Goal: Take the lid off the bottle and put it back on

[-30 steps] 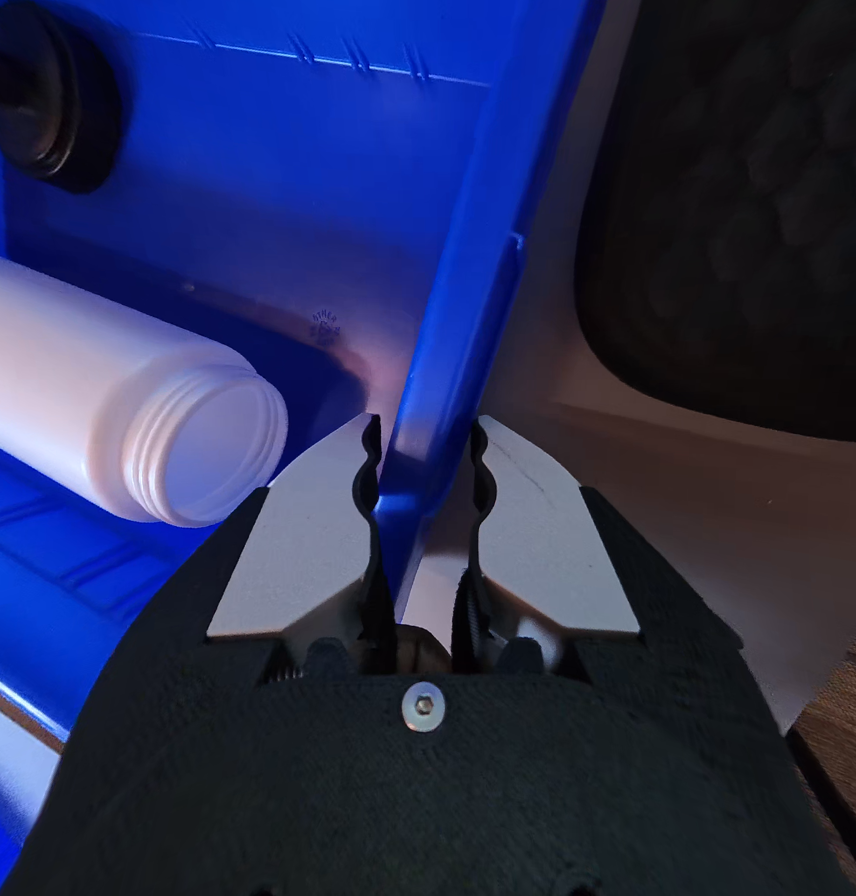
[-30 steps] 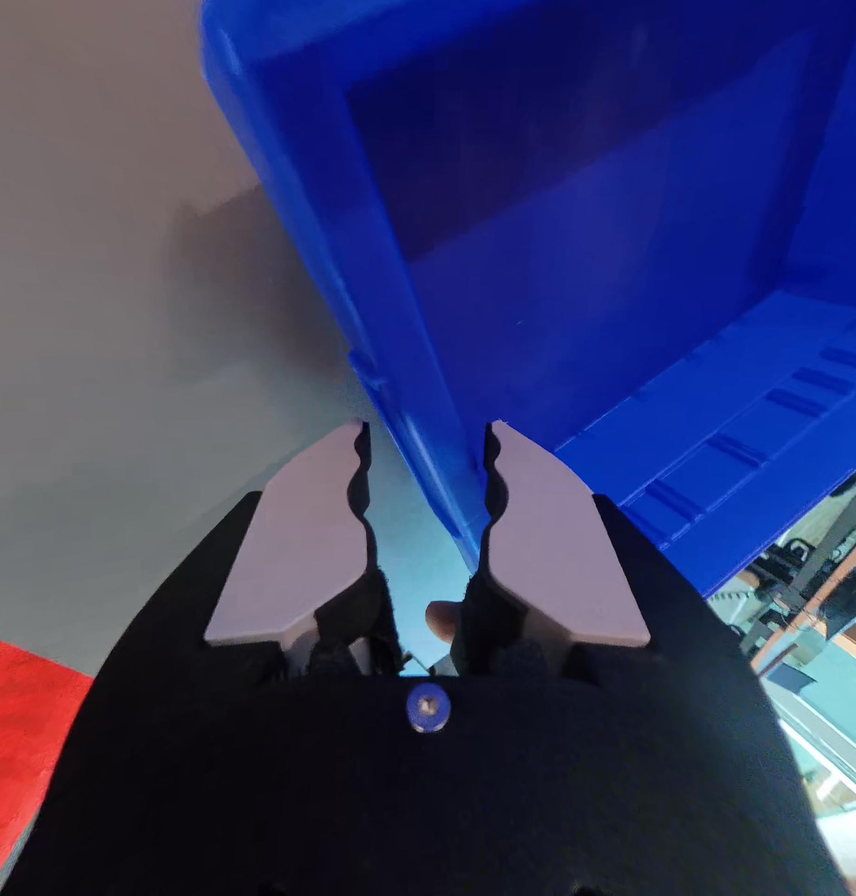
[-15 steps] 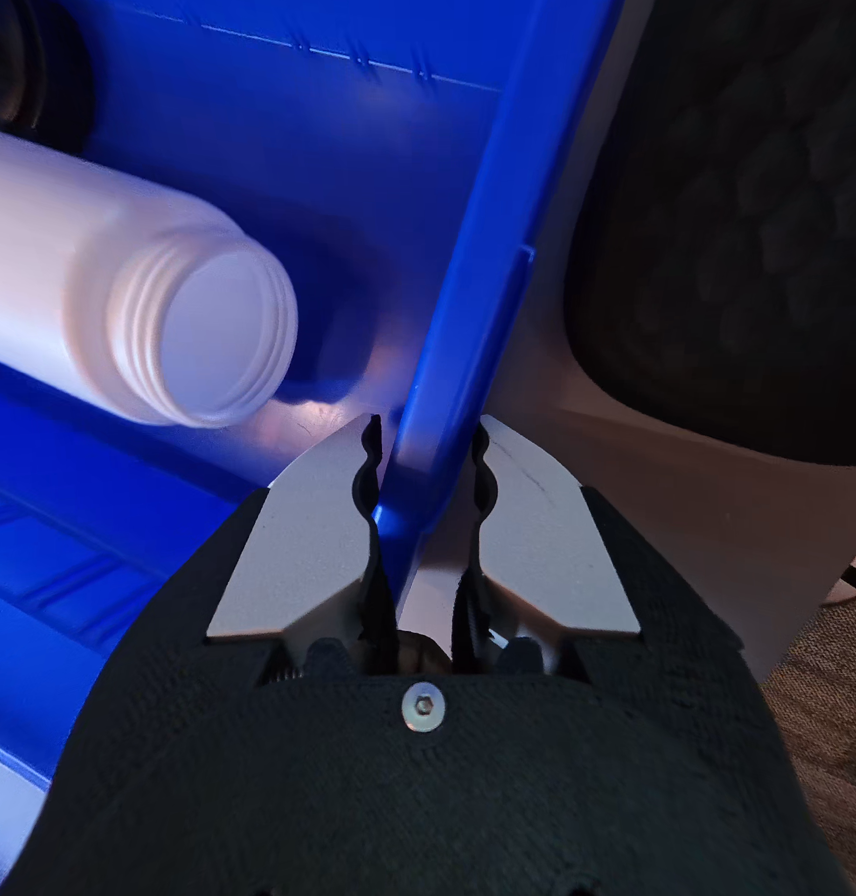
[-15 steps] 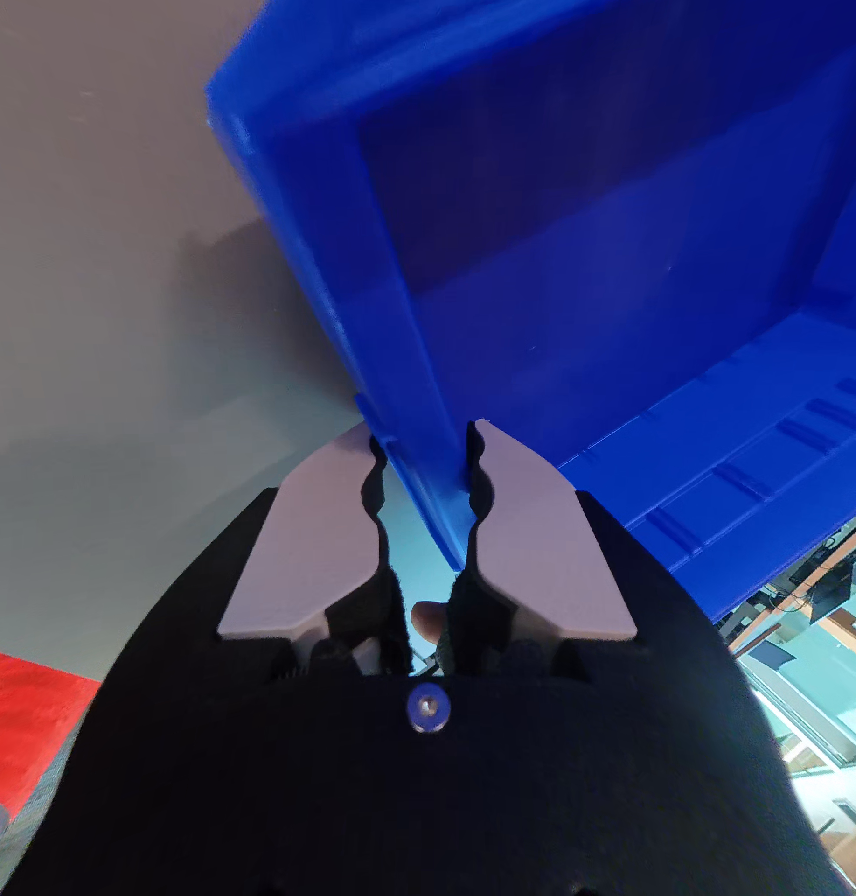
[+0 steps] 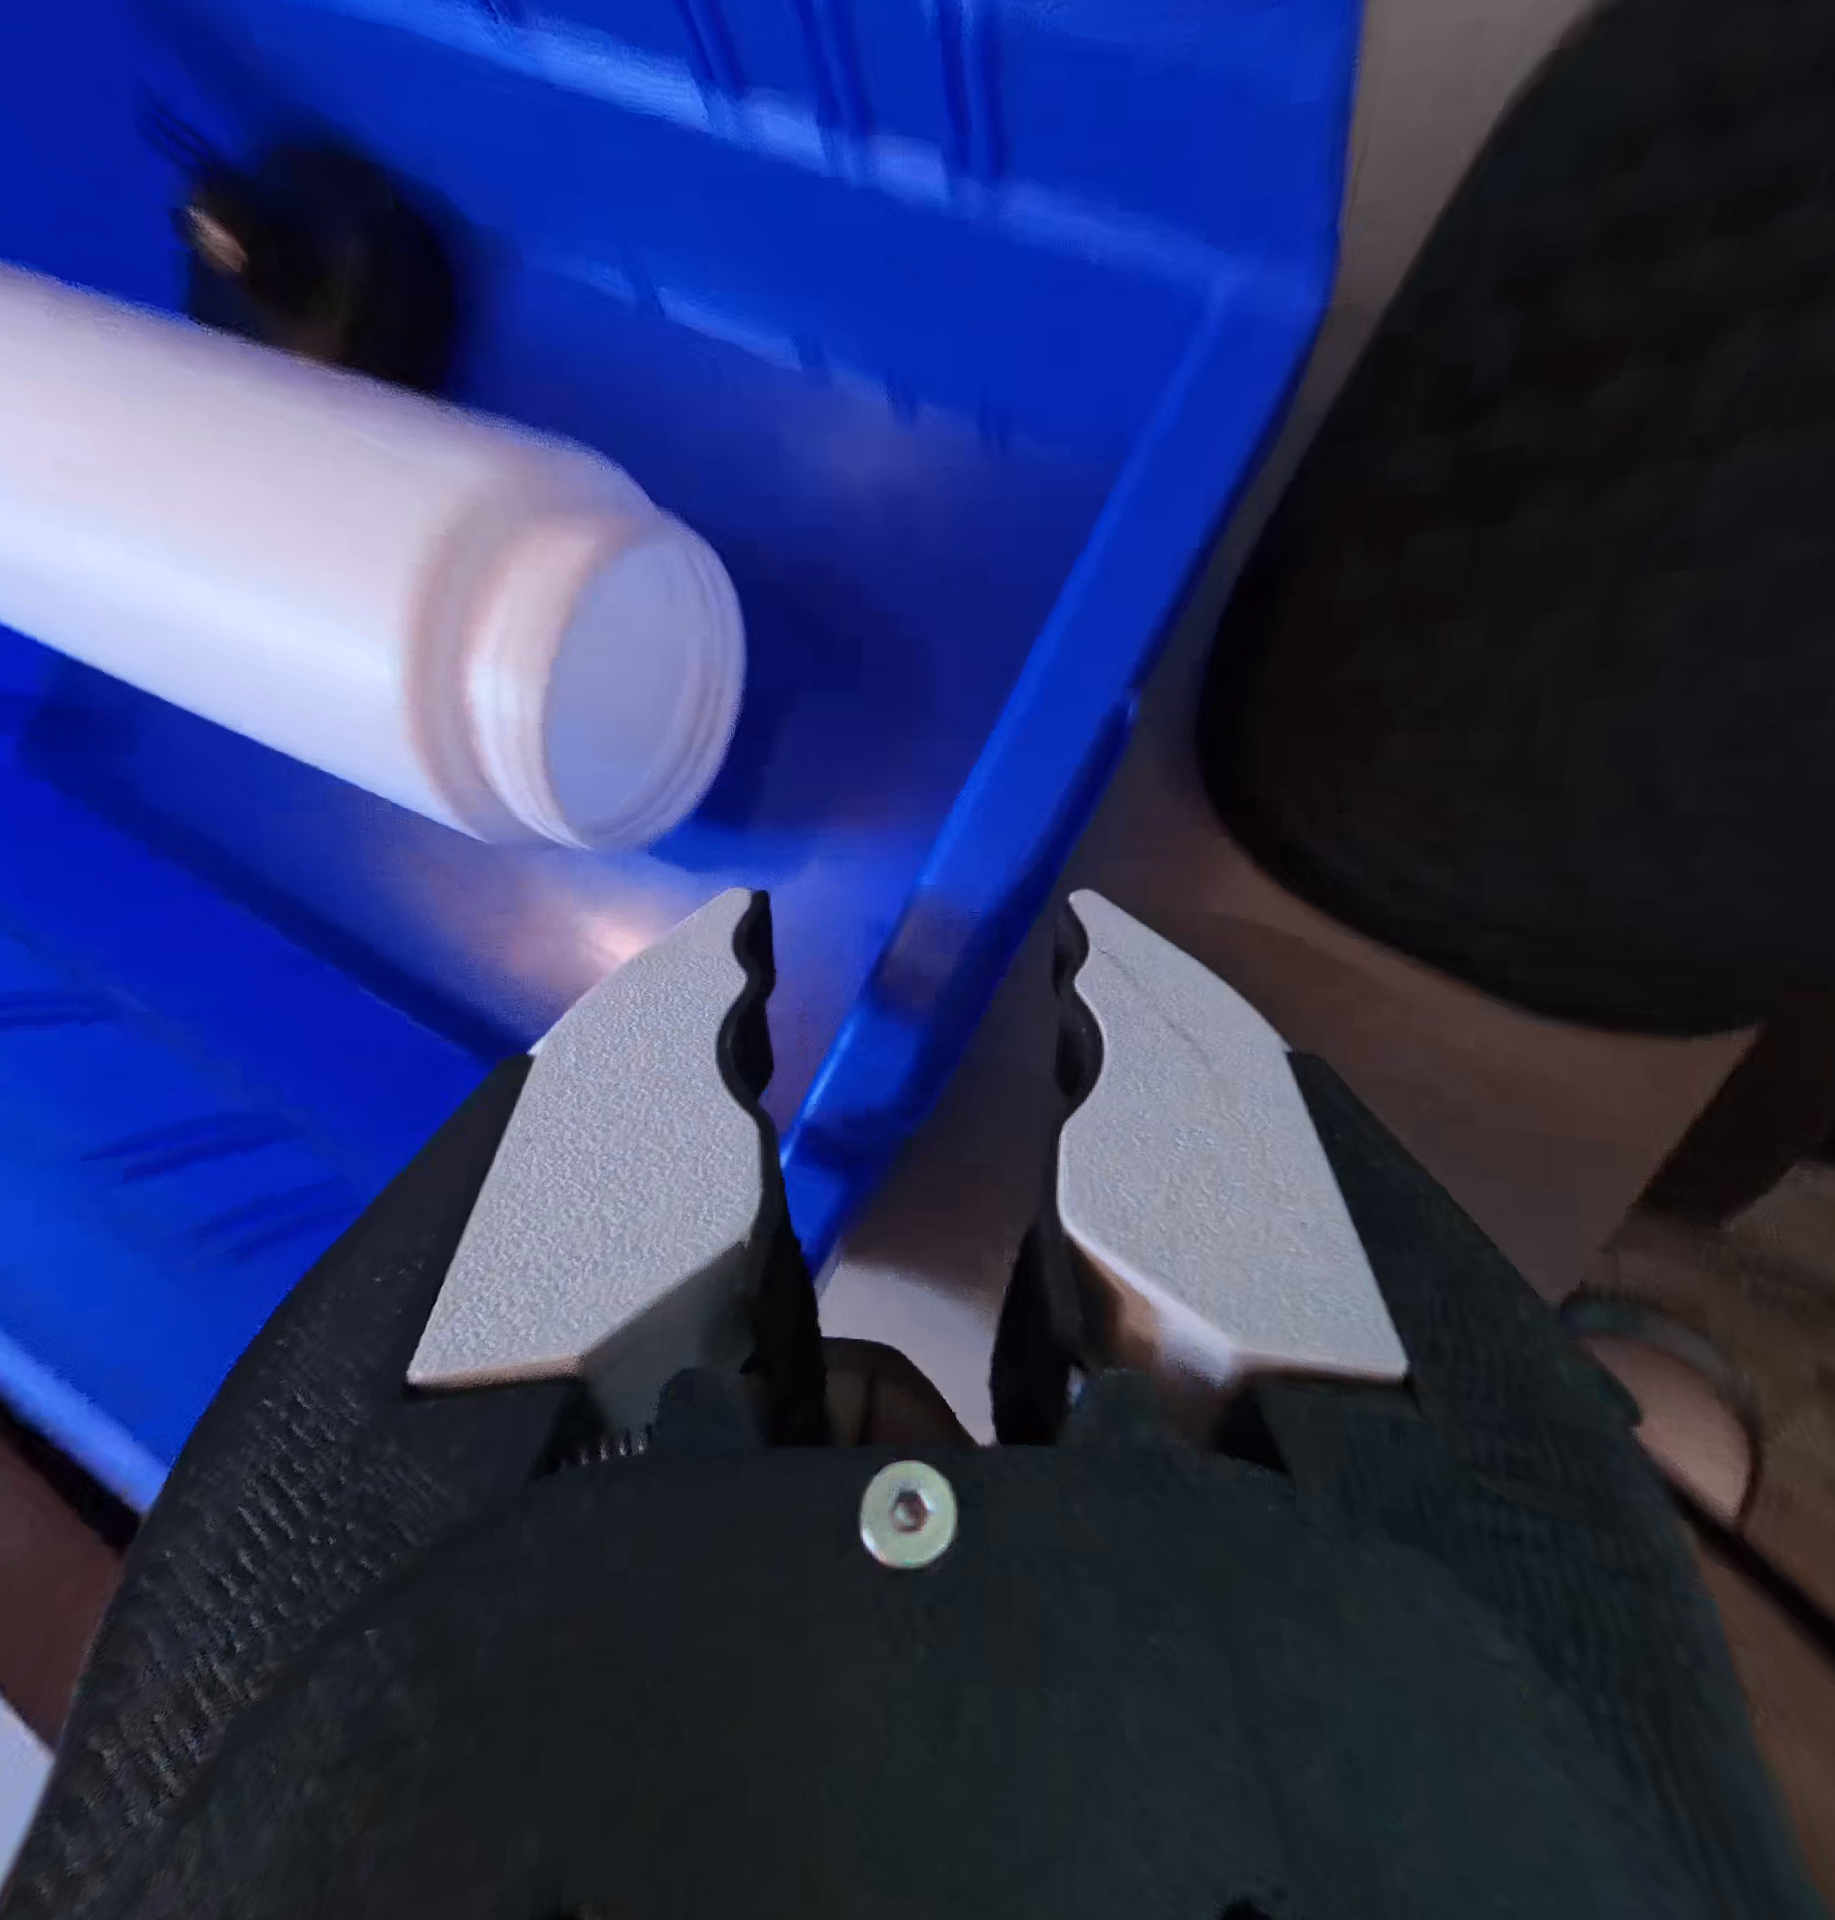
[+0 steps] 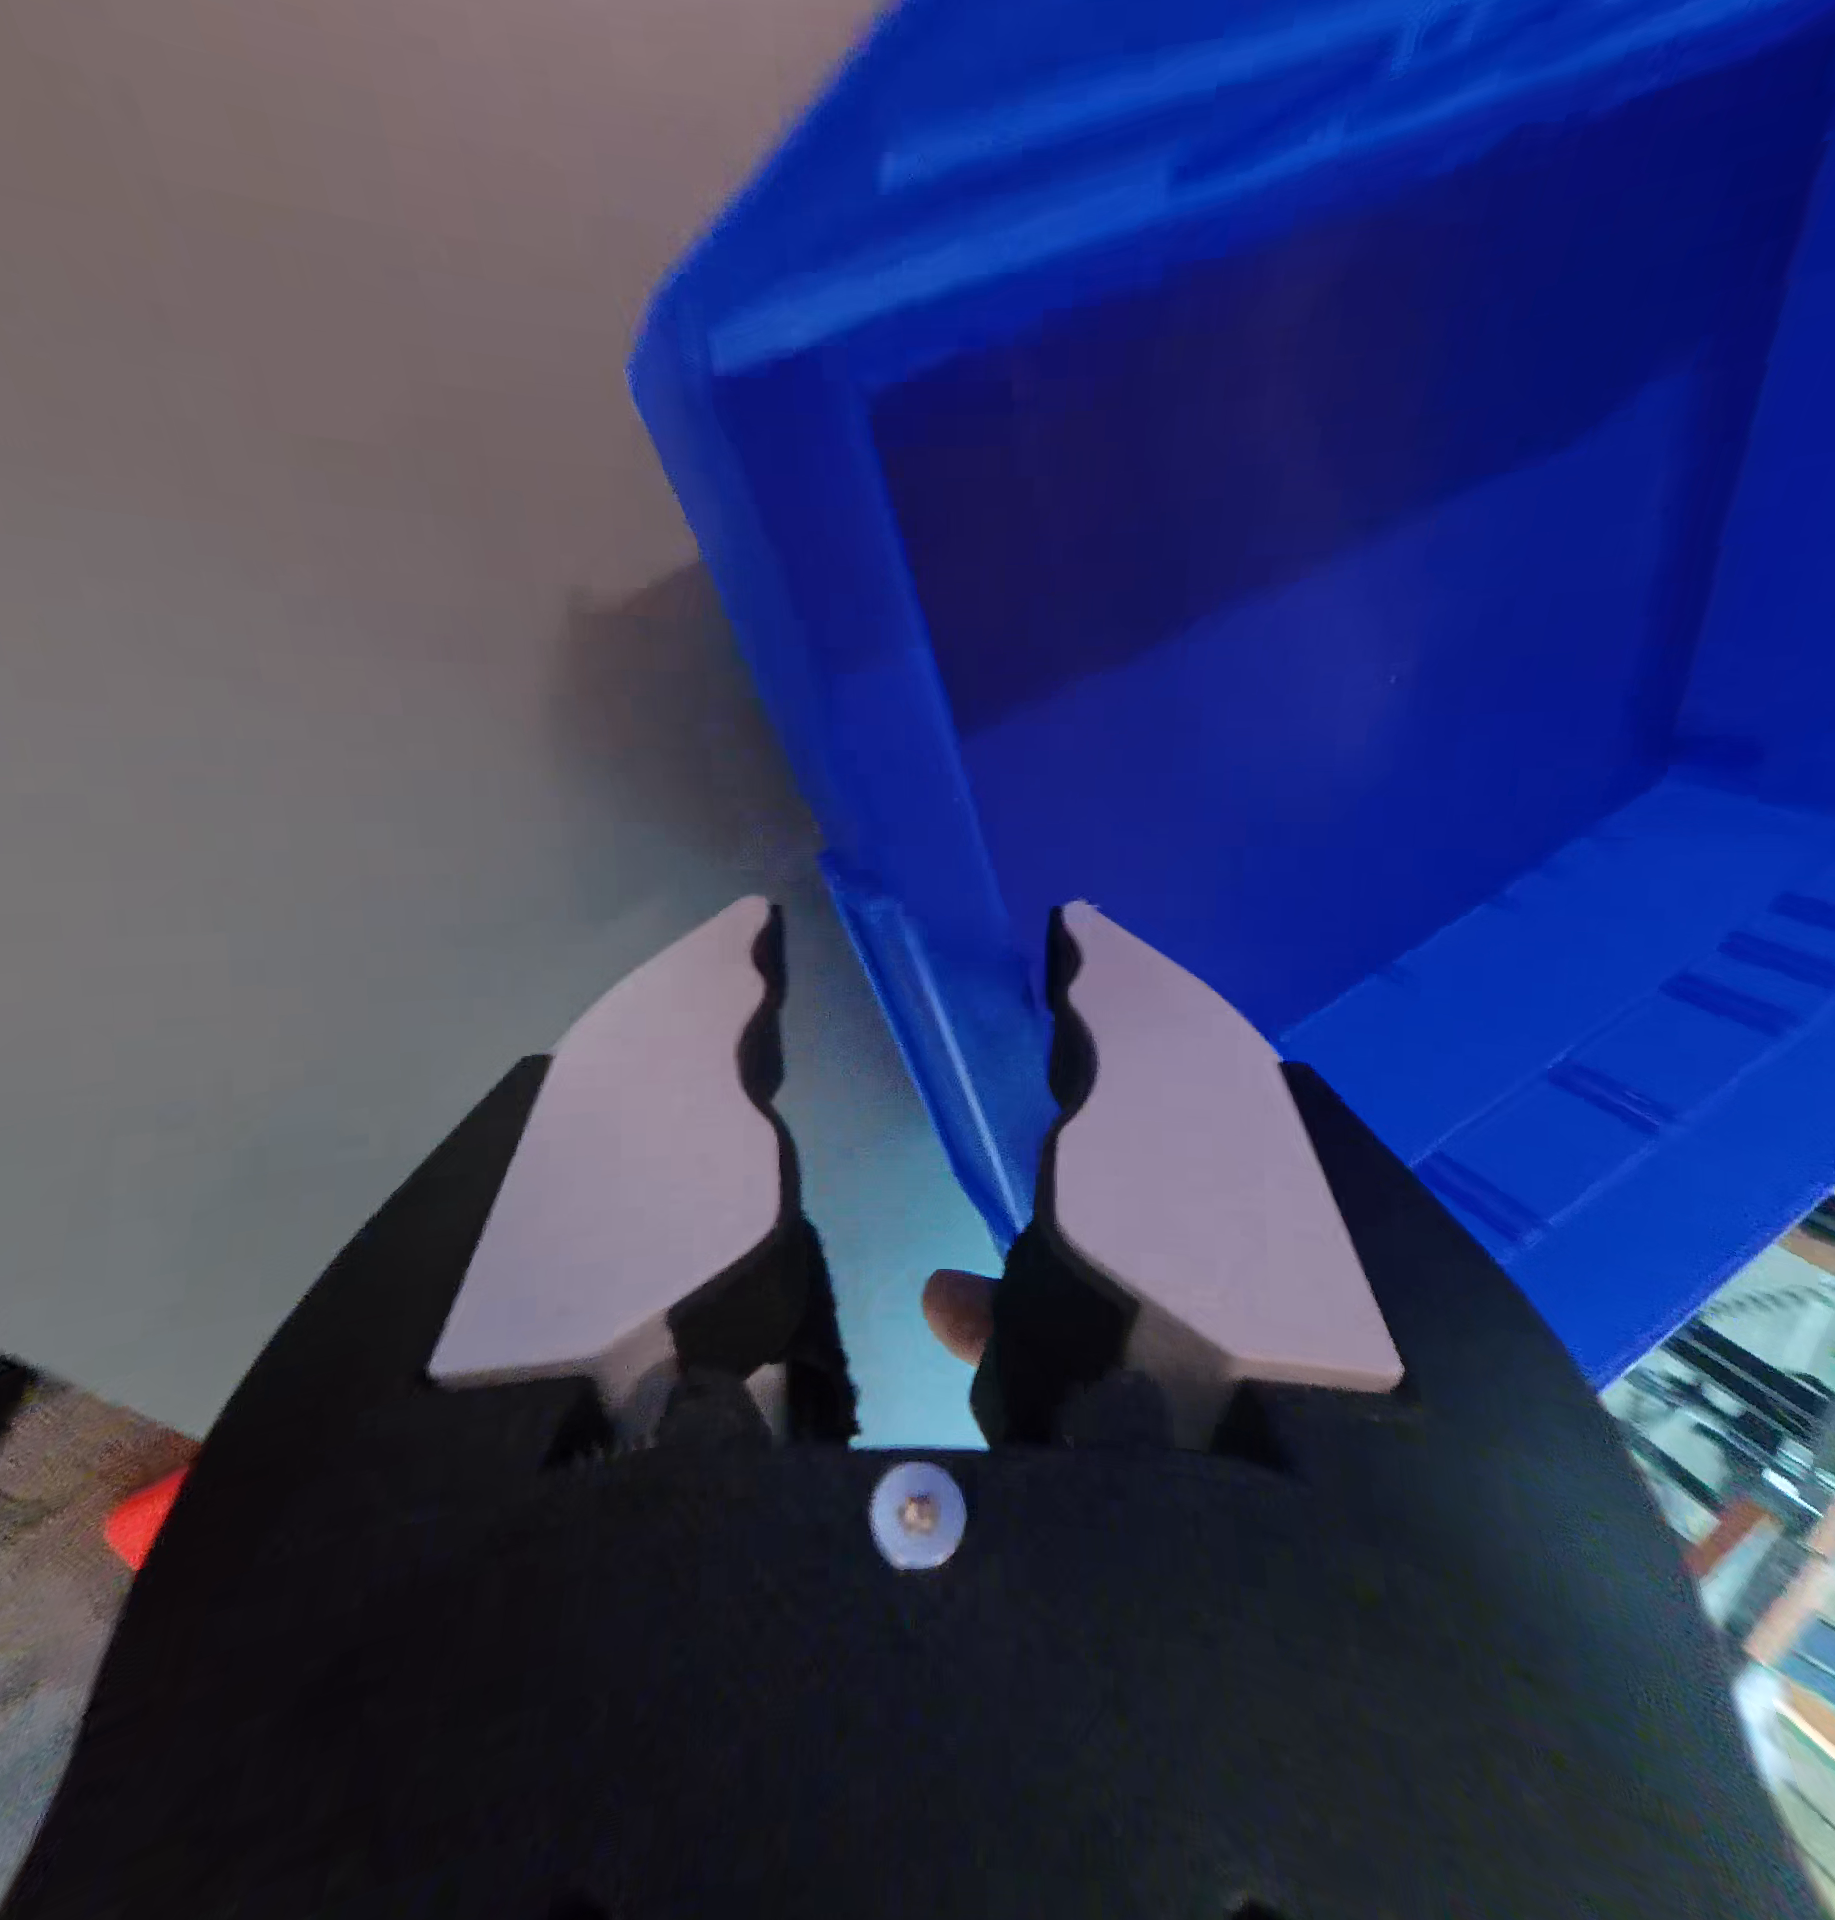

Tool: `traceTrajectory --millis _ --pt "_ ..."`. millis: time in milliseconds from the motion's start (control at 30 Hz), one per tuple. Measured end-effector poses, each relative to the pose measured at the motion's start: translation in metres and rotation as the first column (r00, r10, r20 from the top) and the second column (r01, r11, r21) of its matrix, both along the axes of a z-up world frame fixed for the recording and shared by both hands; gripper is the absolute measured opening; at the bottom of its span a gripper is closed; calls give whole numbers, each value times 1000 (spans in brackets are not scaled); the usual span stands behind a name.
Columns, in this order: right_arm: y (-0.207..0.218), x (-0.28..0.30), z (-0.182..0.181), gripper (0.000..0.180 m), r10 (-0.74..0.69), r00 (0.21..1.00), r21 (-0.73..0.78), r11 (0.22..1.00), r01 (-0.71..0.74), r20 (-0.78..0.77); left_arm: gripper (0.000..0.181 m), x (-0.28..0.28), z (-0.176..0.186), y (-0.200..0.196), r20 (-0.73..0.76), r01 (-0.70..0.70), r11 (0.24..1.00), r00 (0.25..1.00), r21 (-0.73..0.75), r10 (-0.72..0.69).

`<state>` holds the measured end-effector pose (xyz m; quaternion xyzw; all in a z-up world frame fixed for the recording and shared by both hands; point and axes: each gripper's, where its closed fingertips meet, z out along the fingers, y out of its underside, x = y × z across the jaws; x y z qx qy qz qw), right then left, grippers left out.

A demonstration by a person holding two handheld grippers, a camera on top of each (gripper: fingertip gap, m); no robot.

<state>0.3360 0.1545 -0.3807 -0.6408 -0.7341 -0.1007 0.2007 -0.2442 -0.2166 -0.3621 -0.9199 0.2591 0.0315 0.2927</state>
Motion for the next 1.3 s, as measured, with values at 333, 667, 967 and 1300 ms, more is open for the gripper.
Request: traceTrajectory --millis 333,667,967,1300 --pt "-32 -44 78 75 60 897 41 998 -47 -438 46 -28 64 57 -445 -31 936 874 351 195" --pt "-65 -72 122 72 235 782 196 970 -147 -578 20 -50 40 76 -809 145 971 583 190 71" --pt "-81 -106 133 68 336 705 246 941 -231 -625 5 -70 181 82 -629 63 839 692 541 353" --pt "-101 -128 129 71 337 638 167 935 -313 -692 5 33 264 114 -337 223 957 929 185 -151"
